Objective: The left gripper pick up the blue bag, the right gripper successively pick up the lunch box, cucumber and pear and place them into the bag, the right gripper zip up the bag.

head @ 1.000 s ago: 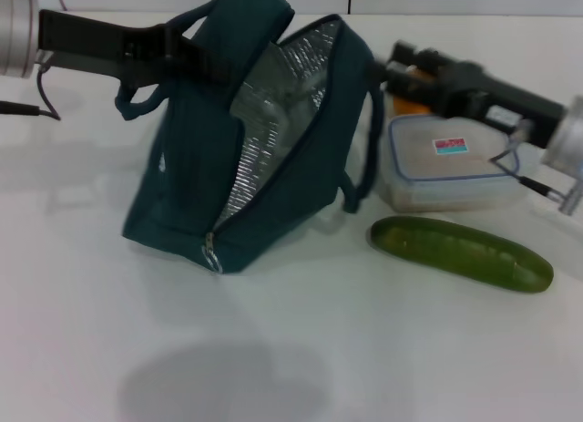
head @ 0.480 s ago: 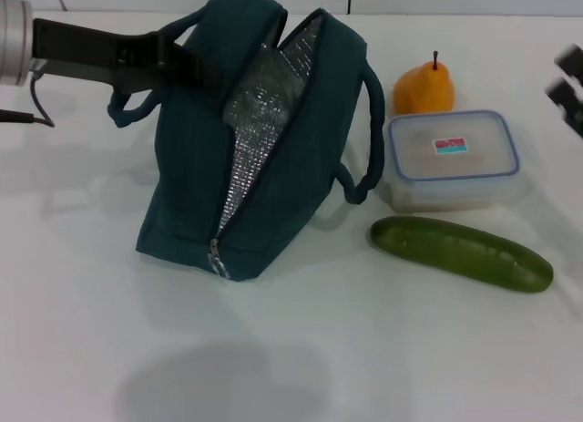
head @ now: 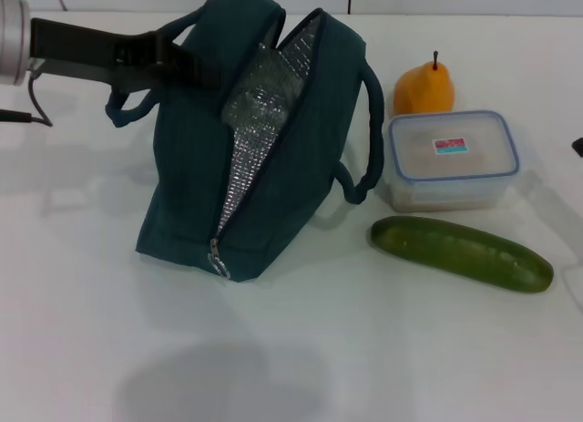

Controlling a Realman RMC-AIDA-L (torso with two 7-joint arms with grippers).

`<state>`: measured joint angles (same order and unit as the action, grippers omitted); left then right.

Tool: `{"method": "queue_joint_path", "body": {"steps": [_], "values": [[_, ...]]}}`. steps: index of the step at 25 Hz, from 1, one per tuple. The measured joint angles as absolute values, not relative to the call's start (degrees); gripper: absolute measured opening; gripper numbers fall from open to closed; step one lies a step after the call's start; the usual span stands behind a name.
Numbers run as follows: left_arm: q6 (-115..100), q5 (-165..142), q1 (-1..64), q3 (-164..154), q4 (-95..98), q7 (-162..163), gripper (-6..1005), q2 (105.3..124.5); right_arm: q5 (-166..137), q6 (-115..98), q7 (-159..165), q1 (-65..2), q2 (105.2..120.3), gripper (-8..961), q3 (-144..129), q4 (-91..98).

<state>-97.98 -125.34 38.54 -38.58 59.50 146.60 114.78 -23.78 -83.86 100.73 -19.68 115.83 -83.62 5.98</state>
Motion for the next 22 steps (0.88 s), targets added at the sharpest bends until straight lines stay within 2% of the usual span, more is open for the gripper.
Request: {"method": "queue_joint_path", "body": {"steps": [22], "values": [[-97.76, -125.30, 38.83, -39.91, 59.50, 146.31, 42, 114.60, -24.37, -71.18, 110.99, -22.16, 116.19, 803, -89.26, 6.15]]}}
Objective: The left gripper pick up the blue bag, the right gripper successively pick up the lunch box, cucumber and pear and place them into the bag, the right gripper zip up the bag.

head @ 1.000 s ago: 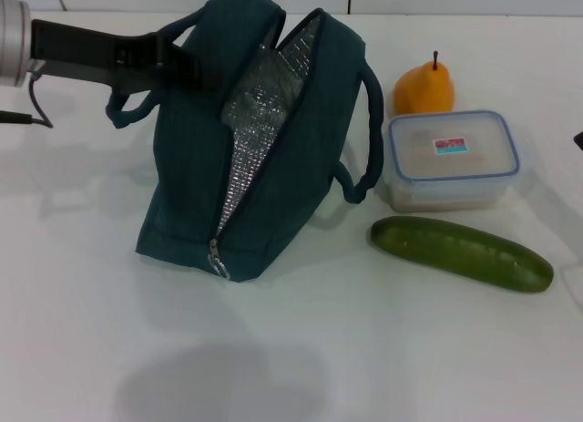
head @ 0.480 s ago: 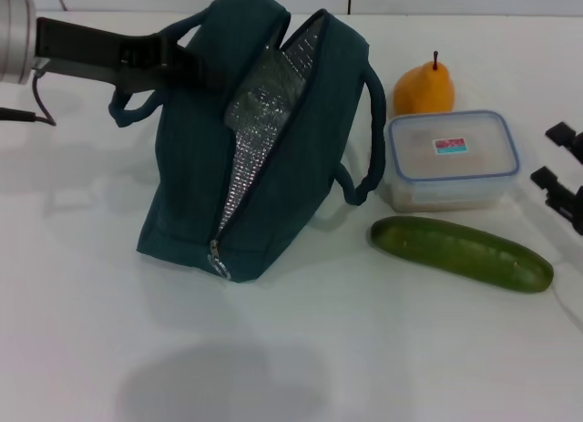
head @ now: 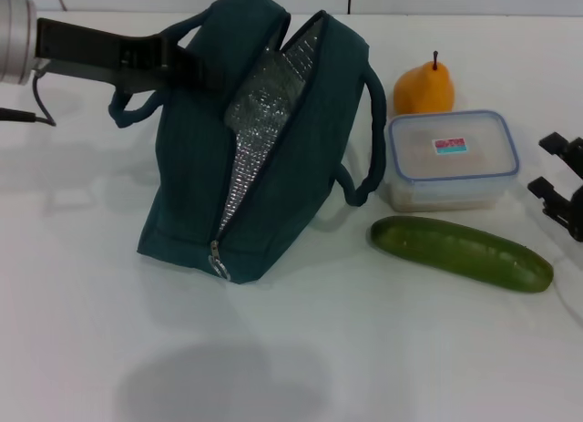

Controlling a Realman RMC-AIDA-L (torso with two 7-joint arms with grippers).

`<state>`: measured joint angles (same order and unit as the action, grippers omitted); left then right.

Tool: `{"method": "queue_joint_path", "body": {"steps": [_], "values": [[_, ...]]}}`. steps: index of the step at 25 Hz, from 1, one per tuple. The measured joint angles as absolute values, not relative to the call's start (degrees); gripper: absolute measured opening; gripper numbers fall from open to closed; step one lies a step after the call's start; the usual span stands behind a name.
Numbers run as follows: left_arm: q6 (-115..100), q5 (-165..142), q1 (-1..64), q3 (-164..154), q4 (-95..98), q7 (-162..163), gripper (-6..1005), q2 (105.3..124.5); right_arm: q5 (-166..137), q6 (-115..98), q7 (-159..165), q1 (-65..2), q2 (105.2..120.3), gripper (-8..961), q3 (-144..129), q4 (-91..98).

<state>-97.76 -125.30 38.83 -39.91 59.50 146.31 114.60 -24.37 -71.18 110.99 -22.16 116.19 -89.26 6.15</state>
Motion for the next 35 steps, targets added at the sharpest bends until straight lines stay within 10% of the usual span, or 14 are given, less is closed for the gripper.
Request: {"method": "queue_joint_path", "body": {"steps": [35], "values": [[-97.64, -125.33, 38.78, -39.90, 59.55, 144.63, 42, 114.61, -24.16, -62.97, 106.59, -29.27, 116.19, 795, -89.97, 8.22]]}}
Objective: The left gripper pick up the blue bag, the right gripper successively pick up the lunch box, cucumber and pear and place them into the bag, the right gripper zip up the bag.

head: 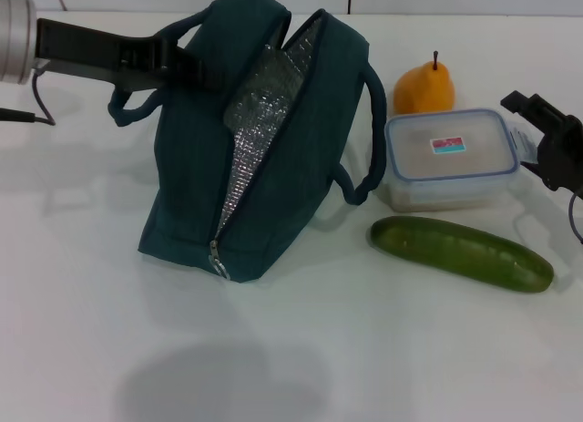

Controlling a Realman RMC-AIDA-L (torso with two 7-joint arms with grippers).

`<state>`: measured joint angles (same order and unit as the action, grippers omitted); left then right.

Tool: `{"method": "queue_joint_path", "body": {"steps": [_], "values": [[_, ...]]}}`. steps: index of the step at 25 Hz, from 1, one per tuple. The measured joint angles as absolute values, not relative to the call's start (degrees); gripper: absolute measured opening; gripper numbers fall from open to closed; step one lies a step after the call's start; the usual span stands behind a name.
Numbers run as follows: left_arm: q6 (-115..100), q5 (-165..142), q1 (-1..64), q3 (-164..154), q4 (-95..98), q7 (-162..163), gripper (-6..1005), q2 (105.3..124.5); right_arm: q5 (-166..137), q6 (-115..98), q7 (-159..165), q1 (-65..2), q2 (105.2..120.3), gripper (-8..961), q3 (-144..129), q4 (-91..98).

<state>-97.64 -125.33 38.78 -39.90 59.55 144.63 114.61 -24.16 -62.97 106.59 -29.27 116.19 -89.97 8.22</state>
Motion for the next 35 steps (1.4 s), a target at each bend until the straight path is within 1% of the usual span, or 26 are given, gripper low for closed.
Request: {"method": "queue_joint_path", "body": {"steps": [1, 7, 12, 23, 28, 35], "values": [[-97.64, -125.33, 38.74, -39.90, 59.56, 144.61, 42, 114.61, -24.22, -62.96, 105.56, -29.25, 116.19, 795, -89.98, 8.22], [-97.65, -125.34, 38.58, -39.90, 59.59, 144.25, 42, 114.57, -24.13, -63.00, 101.94, -28.49, 116.19, 607, -90.00, 8.29], [-97.65, -125.34, 38.59, -39.90, 59.59, 143.89, 42, 114.54, -24.12, -62.99, 101.54, -28.47, 116.19, 376, -90.00, 8.29], [-97.65, -125.35, 38.74, -39.90, 59.15, 143.64, 42, 114.43, -24.23, -62.60, 101.51, -28.99, 116.19, 163, -90.08, 8.27], [-97.65, -125.34, 38.67, -39.90, 59.15, 143.55, 42, 114.43, -24.28, -62.31, 100.93, -29.03, 116.19, 95, -90.09, 8.26], [-97.64, -125.33, 38.58, -39.90, 59.11, 143.35, 42, 114.43, -24.30, -62.31, 99.93, -29.52, 116.19, 95, -90.61, 8.26]]}}
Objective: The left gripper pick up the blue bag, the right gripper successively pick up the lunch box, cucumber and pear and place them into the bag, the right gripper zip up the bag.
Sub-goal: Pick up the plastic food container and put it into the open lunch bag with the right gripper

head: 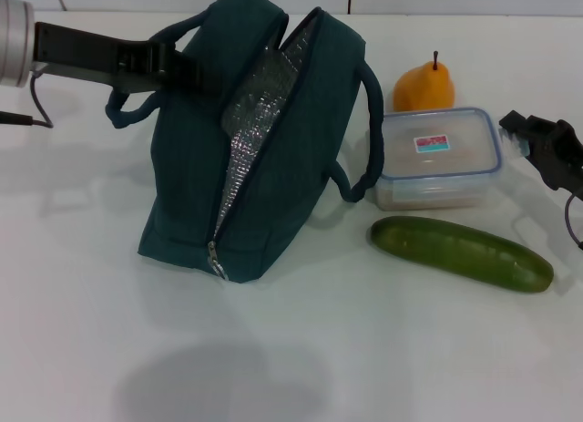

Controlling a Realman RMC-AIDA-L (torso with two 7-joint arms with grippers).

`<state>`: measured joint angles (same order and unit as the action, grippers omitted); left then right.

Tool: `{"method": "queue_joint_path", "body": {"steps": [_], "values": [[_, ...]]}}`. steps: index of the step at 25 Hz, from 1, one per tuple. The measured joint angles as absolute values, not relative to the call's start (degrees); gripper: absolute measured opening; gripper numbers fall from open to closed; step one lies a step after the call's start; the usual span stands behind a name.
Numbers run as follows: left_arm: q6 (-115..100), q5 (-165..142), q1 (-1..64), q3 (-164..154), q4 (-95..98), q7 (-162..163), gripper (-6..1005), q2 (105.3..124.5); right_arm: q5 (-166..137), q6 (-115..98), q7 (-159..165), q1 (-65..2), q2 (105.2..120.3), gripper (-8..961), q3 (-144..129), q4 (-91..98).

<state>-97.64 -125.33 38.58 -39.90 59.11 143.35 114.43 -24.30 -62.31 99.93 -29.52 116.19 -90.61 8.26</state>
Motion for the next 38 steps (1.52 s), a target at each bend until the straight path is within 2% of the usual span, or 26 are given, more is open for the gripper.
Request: {"method": "queue_joint_path", "body": {"steps": [38], "values": [[-97.70, -125.33, 38.64, -39.90, 59.06, 143.59, 41, 114.47, -10.90, -85.38, 94.15, -25.61, 116.19, 93, -89.55, 8.99]]}}
